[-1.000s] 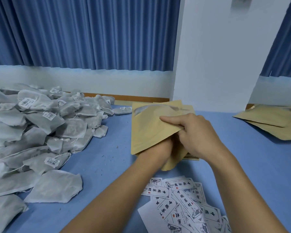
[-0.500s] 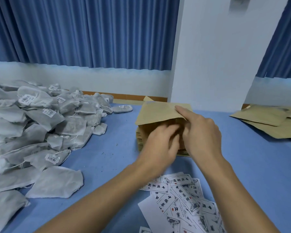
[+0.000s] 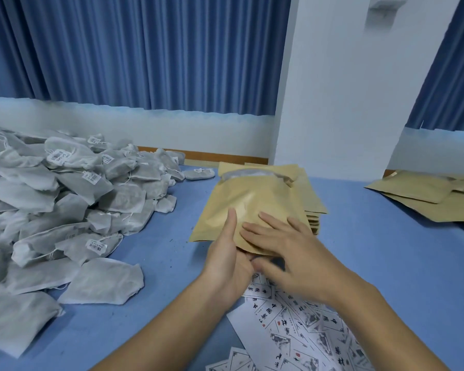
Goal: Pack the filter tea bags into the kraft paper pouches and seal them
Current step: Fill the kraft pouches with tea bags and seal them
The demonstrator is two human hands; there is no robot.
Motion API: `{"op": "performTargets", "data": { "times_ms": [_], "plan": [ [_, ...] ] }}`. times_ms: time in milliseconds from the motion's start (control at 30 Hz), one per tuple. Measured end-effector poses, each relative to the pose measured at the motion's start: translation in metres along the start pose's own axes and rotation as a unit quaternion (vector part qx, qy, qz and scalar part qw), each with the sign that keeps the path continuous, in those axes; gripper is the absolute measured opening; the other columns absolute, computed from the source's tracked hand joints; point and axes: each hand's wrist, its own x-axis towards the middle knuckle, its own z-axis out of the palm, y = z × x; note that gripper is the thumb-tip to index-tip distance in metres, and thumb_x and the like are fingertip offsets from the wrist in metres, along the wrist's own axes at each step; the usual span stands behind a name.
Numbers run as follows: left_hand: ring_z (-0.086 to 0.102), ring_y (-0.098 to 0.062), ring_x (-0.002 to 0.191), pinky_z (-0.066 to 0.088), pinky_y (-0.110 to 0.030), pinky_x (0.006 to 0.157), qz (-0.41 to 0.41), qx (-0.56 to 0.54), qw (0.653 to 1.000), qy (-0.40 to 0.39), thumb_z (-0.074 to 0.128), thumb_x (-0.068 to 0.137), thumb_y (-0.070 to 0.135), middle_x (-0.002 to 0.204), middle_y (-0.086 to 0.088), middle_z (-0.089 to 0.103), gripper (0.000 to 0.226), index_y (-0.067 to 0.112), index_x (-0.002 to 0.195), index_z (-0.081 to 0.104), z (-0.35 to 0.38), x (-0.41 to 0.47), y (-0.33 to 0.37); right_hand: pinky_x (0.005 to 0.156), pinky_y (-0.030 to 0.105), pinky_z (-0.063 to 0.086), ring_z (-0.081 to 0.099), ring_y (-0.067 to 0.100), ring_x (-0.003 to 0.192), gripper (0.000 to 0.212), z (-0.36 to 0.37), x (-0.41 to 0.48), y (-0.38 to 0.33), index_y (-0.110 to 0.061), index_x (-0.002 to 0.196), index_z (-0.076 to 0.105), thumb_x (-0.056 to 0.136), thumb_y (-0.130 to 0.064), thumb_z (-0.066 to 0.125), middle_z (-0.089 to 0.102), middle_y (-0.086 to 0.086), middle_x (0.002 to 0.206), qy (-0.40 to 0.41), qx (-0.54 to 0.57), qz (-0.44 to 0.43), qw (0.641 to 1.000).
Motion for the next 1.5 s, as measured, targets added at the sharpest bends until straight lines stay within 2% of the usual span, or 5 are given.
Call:
{"op": "performTargets", "data": {
  "times_ms": [200, 367, 533, 733, 1500],
  "plan": [
    [0.072, -0.033, 0.105, 0.061, -0.047, 0.081, 0.058, -0.029, 0.996, 0.062, 0.050, 0.102, 0.040, 0.118, -0.015, 0.072, 0.040, 0.014, 0.132, 0.054, -0.006, -0.005, -0.017, 0.090, 0.021, 0.045, 0.051, -0.010, 0.118, 0.037, 0.021, -0.049, -0.008, -0.048, 0.123, 0.055, 0.090, -0.064, 0.059, 0.055, -0.031, 0.127, 0.368, 0.230, 0.247, 0.867],
    [0.074, -0.025, 0.097, 0.060, -0.037, 0.074, 0.071, 0.037, 0.995, 0.061, 0.065, 0.089, 0.042, 0.114, -0.009, 0.074, 0.048, 0.016, 0.128, 0.058, -0.017, -0.013, -0.032, 0.052, 0.025, 0.045, 0.060, 0.019, 0.058, 0.032, 0.034, -0.057, -0.003, -0.018, 0.095, 0.073, 0.087, -0.049, 0.066, 0.069, 0.007, 0.072, 0.270, 0.564, 0.302, 0.719],
    [0.071, -0.023, 0.099, 0.057, -0.029, 0.072, 0.049, 0.003, 0.999, 0.007, 0.067, 0.088, 0.046, 0.127, -0.012, 0.069, 0.052, 0.016, 0.131, 0.060, -0.019, -0.019, -0.033, 0.059, 0.023, 0.045, 0.048, 0.018, 0.064, 0.026, 0.041, -0.055, 0.004, -0.007, 0.099, 0.073, 0.089, -0.031, 0.068, 0.058, 0.010, 0.071, 0.288, 0.662, 0.222, 0.655],
    [0.050, -0.018, 0.065, 0.038, -0.028, 0.065, 0.068, 0.208, 0.976, -0.005, 0.078, 0.084, 0.036, 0.083, -0.014, 0.062, 0.031, 0.006, 0.086, 0.070, -0.018, -0.030, -0.054, 0.058, 0.028, 0.046, 0.056, 0.021, 0.064, 0.024, 0.048, -0.055, -0.004, -0.012, 0.095, 0.075, 0.090, -0.034, 0.066, 0.066, 0.014, 0.072, 0.220, 0.608, 0.177, 0.742],
    [0.050, -0.024, 0.076, 0.040, -0.032, 0.065, 0.109, 0.163, 0.979, 0.056, 0.085, 0.073, 0.029, 0.087, -0.013, 0.063, 0.034, 0.007, 0.097, 0.076, -0.015, -0.030, -0.051, 0.064, 0.026, 0.048, 0.055, 0.016, 0.065, 0.025, 0.049, -0.060, -0.031, -0.013, 0.086, 0.074, 0.081, -0.037, 0.074, 0.062, 0.005, 0.067, 0.383, 0.603, 0.254, 0.651]
  ]
}}
